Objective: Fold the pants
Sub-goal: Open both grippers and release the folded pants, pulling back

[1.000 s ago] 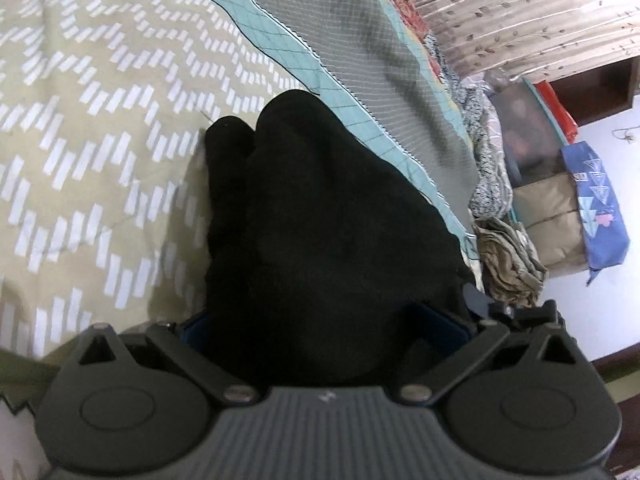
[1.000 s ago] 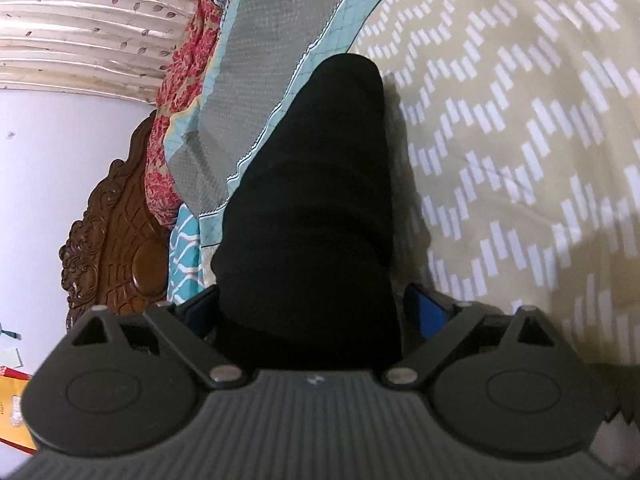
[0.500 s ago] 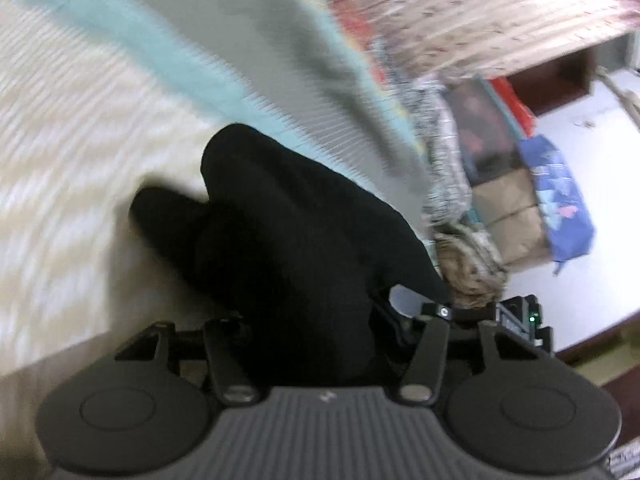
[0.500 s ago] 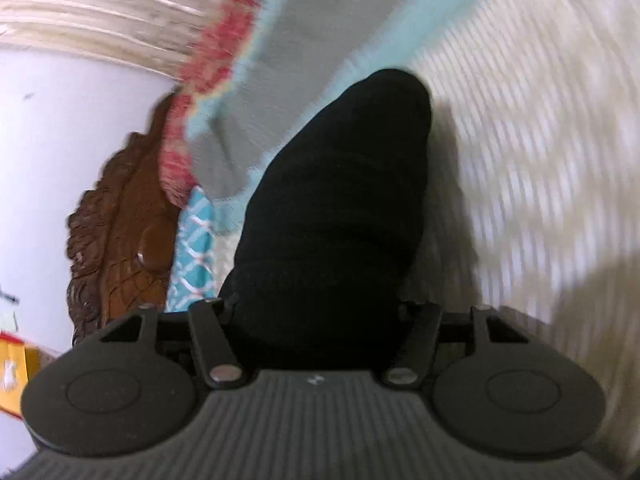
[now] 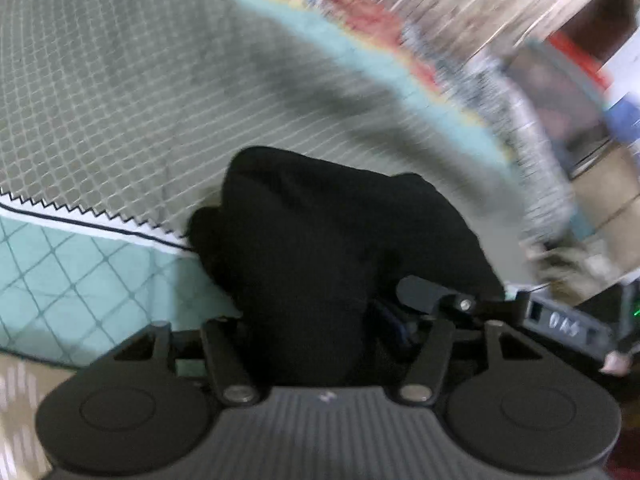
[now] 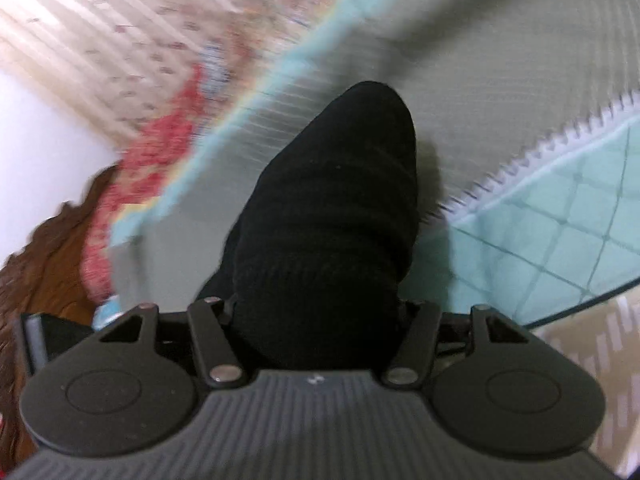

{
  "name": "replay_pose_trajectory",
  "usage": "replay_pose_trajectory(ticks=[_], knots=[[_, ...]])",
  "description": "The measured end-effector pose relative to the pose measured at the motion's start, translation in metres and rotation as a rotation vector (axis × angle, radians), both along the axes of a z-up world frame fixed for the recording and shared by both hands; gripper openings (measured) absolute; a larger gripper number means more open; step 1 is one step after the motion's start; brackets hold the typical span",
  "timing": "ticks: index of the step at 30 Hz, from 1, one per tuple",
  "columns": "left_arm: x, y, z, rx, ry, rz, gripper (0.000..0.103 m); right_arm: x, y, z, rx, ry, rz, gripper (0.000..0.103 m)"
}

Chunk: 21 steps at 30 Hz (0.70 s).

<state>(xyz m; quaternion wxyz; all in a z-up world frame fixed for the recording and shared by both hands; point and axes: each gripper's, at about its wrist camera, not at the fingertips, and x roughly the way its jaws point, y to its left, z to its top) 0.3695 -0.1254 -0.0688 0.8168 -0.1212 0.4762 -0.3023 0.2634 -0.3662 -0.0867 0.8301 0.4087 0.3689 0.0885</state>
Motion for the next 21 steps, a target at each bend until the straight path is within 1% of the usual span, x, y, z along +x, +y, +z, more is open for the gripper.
replay_pose_trajectory(ticks=[1, 2, 3, 4, 5, 7, 8, 9, 10, 11, 13, 14, 15, 18, 21], knots=[[-0.002, -0.004, -0.006, 0.034, -0.022, 0.017, 0.085, 0.001, -0.003, -0.009, 0.005, 0.024, -0.024, 0.069], [-0.004, -0.004, -0.008, 0.045, -0.034, 0.035, 0.091, 0.000, -0.009, -0.016, 0.037, 0.032, -0.047, 0.069], [-0.005, -0.004, -0.008, 0.042, -0.033, 0.047, 0.092, -0.002, -0.013, -0.020, 0.080, 0.033, -0.066, 0.069], [-0.007, -0.002, -0.005, 0.040, -0.018, 0.059, 0.092, -0.006, -0.014, -0.019, 0.088, 0.034, -0.077, 0.070], [-0.009, -0.001, -0.002, 0.044, -0.003, 0.069, 0.093, -0.009, -0.012, -0.014, 0.068, 0.035, -0.077, 0.072], [-0.016, 0.004, 0.013, 0.071, 0.002, 0.099, 0.093, -0.023, -0.006, 0.002, -0.013, 0.031, -0.079, 0.080], [-0.021, 0.007, 0.020, 0.086, -0.017, 0.118, 0.092, -0.024, -0.003, 0.010, -0.046, 0.021, -0.095, 0.081], [-0.031, 0.012, 0.029, 0.113, -0.046, 0.144, 0.092, -0.038, -0.001, 0.020, -0.086, 0.001, -0.125, 0.081], [-0.044, 0.017, 0.038, 0.145, -0.075, 0.165, 0.092, -0.050, 0.001, 0.027, -0.116, -0.015, -0.157, 0.081], [-0.054, 0.021, 0.044, 0.165, -0.096, 0.171, 0.092, -0.071, 0.003, 0.034, -0.145, -0.034, -0.180, 0.081], [-0.087, 0.030, 0.058, 0.224, -0.149, 0.179, 0.092, -0.104, 0.011, 0.042, -0.182, -0.053, -0.197, 0.081], [-0.101, 0.034, 0.062, 0.247, -0.169, 0.181, 0.092, -0.123, 0.018, 0.044, -0.204, -0.051, -0.206, 0.081], [-0.116, 0.038, 0.067, 0.271, -0.185, 0.179, 0.092, -0.132, 0.028, 0.046, -0.222, -0.044, -0.210, 0.081], [-0.167, 0.054, 0.079, 0.357, -0.212, 0.178, 0.094, -0.176, 0.054, 0.051, -0.292, -0.023, -0.203, 0.081], [-0.211, 0.066, 0.088, 0.422, -0.229, 0.193, 0.099, -0.196, 0.080, 0.057, -0.352, 0.000, -0.202, 0.081]])
